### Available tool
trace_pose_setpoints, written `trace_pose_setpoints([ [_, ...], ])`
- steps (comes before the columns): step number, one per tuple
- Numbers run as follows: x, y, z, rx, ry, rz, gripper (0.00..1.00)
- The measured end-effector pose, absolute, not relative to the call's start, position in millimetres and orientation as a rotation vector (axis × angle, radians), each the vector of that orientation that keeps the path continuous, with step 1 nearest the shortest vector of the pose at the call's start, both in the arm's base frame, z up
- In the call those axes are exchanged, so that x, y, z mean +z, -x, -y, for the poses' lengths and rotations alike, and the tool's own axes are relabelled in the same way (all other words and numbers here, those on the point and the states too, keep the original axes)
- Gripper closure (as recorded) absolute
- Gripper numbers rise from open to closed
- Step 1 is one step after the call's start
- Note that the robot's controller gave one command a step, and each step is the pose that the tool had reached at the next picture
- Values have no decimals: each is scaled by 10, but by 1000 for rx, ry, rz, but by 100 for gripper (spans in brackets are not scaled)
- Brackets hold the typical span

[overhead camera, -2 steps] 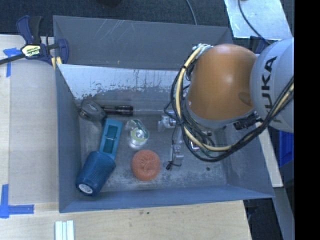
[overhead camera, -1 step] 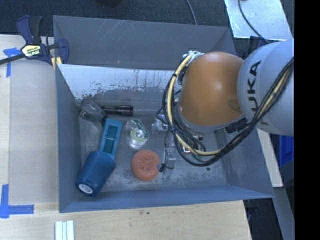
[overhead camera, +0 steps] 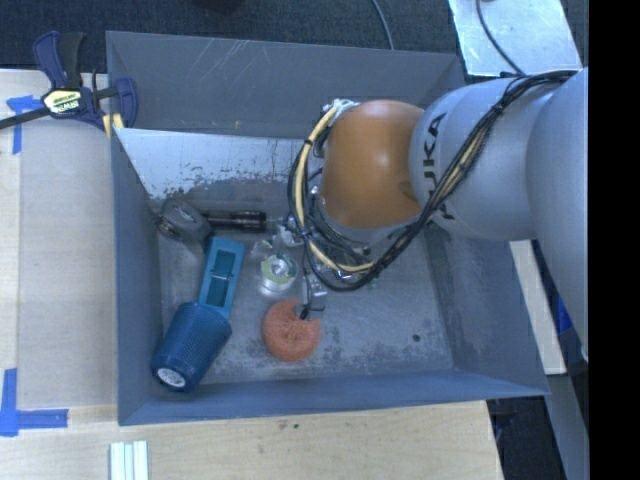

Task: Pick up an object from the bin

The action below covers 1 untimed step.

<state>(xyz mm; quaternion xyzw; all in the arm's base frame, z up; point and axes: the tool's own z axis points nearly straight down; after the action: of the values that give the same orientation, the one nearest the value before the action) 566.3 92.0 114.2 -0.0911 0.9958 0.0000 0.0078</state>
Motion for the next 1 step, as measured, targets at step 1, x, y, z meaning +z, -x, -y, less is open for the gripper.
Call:
trace_pose_setpoints([
  [1, 1333, -4901, -1196, 6, 242, -3123, 0],
])
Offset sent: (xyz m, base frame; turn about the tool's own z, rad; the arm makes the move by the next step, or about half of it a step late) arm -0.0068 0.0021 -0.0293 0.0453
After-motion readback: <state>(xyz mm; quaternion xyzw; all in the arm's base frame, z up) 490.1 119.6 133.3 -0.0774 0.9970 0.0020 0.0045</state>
